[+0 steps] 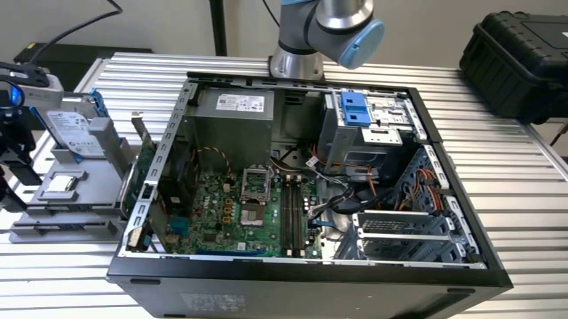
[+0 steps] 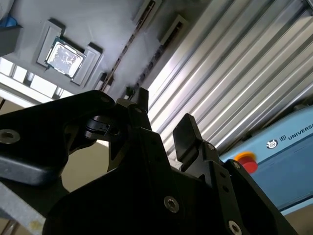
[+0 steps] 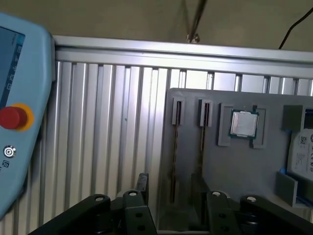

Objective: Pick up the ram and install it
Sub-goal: 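Pick up the ram and move it above insertion slot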

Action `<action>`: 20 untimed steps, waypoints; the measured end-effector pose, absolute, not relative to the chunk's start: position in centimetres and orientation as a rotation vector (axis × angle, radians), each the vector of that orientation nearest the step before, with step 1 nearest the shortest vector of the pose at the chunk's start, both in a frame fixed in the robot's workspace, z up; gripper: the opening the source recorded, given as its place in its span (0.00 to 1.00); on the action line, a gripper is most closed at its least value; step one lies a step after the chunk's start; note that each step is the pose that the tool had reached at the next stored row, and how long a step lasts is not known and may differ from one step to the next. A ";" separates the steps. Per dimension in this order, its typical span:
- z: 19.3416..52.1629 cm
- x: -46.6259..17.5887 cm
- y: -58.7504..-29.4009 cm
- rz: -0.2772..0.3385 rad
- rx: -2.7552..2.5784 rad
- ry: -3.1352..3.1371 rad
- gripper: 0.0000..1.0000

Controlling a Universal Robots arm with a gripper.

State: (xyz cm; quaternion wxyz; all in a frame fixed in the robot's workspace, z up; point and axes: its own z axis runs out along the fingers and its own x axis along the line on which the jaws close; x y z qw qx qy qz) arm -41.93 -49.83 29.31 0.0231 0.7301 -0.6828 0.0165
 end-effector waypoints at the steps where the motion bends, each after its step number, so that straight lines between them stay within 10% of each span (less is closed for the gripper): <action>1: 29.2 -41.9 -49.8 0.054 2.259 -2.112 1.00; 2: 29.1 -41.9 -49.8 0.057 2.258 -2.111 1.00; 3: 29.0 -41.9 -49.8 0.059 2.257 -2.110 0.00; 20: 28.1 -41.9 -49.6 0.074 2.248 -2.103 0.00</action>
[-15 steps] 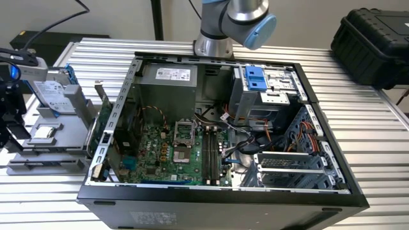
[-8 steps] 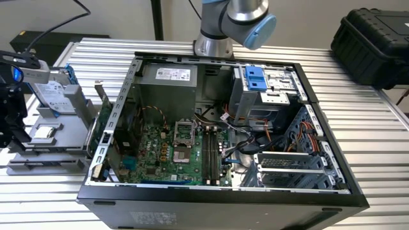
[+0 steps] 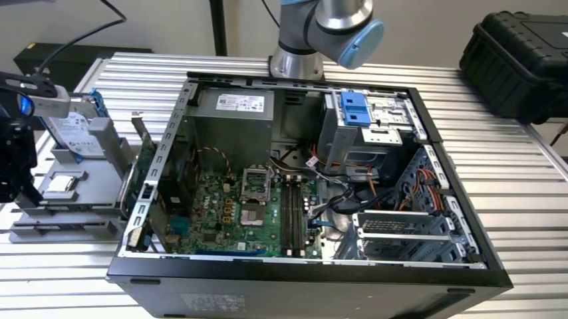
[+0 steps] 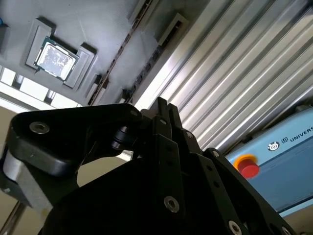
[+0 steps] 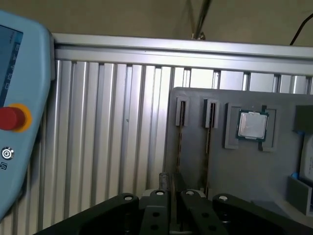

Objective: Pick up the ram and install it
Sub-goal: 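Pick up the ram and move it above insertion slot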

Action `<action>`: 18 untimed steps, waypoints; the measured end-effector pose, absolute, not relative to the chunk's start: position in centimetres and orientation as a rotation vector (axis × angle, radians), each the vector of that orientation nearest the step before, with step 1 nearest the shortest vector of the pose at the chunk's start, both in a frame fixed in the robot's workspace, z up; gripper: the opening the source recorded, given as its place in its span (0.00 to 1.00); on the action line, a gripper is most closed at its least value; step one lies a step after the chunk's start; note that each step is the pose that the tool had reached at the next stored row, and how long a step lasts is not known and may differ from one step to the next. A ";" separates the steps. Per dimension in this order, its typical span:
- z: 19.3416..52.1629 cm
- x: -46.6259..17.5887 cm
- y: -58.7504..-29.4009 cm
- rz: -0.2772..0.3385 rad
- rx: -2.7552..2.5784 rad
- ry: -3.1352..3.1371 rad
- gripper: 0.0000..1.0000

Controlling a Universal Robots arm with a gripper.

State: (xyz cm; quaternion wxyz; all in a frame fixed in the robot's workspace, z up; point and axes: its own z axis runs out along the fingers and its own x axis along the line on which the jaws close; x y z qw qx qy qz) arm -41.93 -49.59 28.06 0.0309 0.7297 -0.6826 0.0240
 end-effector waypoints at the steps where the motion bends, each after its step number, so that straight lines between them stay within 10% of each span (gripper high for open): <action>1: 28.0 -41.9 -49.6 0.074 2.249 -2.104 0.00; 18: 27.4 -41.9 -49.7 0.079 2.254 -2.109 0.00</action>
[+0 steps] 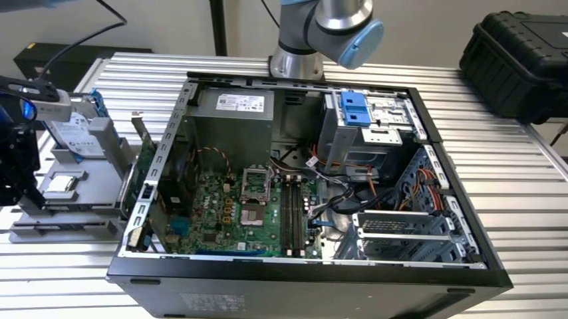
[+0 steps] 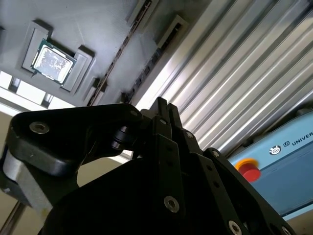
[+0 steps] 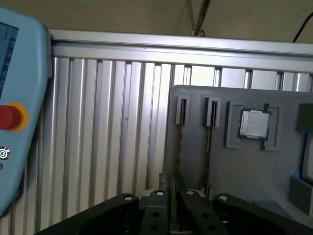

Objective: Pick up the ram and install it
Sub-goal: 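Pick up the ram and move it above insertion slot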

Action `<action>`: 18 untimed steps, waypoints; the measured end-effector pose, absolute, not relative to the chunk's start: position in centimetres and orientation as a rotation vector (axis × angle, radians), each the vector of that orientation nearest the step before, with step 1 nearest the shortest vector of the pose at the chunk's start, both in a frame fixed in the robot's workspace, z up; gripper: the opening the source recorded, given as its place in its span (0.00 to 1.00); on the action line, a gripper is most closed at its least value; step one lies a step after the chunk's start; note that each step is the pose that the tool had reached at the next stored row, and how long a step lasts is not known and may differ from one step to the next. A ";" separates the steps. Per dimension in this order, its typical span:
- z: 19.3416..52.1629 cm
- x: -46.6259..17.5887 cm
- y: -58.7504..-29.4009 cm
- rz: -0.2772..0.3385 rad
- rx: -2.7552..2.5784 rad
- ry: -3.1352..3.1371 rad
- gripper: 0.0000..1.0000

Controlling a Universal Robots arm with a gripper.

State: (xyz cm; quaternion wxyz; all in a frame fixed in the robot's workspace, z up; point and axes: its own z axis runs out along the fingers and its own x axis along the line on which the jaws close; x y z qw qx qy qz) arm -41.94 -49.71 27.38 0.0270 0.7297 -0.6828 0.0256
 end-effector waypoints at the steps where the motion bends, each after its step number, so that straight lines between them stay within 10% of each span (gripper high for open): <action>1: 27.3 -41.9 -49.7 0.079 2.254 -2.109 0.00; 6: 27.3 -41.9 -49.7 0.080 2.253 -2.109 0.00; 7: 27.3 -41.9 -49.7 0.080 2.253 -2.109 1.00; 18: 27.3 -41.9 -49.7 0.080 2.252 -2.108 1.00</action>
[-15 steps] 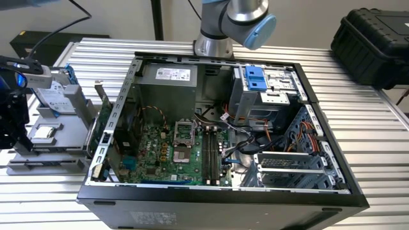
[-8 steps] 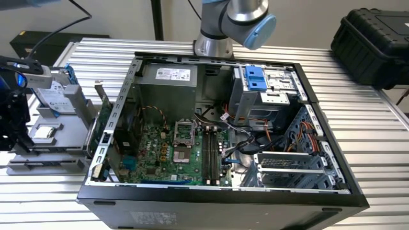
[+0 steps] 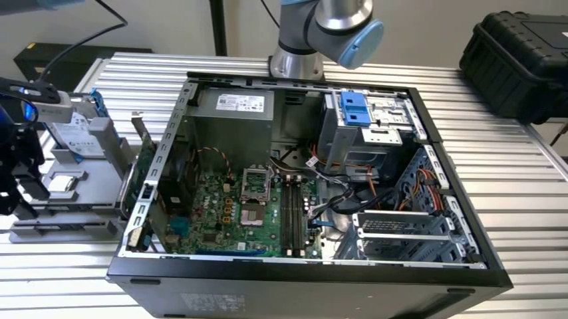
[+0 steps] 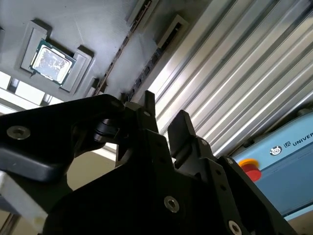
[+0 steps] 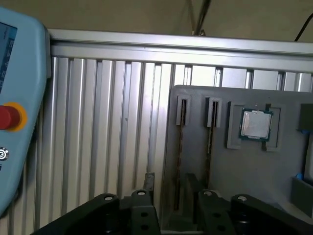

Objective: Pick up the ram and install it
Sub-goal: 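Pick up the ram and move it above insertion slot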

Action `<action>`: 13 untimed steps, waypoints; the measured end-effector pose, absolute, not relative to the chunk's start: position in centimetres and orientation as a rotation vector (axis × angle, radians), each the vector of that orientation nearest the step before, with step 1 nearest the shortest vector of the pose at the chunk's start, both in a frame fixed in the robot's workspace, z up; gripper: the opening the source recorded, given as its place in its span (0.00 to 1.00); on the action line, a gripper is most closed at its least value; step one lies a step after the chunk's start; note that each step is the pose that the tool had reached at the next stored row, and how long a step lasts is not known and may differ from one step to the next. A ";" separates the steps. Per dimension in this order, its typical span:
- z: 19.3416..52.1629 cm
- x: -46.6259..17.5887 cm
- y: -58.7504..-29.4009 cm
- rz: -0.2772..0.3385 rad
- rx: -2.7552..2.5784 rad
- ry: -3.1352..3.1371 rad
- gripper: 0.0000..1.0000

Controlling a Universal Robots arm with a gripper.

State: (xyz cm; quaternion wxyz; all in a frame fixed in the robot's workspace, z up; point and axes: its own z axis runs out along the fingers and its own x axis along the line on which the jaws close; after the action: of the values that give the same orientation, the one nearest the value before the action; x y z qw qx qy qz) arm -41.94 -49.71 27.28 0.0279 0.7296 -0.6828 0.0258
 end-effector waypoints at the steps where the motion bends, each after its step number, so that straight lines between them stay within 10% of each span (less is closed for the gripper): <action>1: 27.3 -41.9 -49.7 0.080 2.252 -2.108 1.00; 13: 26.0 -41.9 -49.8 0.028 2.284 -2.137 1.00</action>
State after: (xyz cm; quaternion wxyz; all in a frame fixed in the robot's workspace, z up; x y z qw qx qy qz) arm -41.94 -49.79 26.01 0.0068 0.7301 -0.6833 0.0088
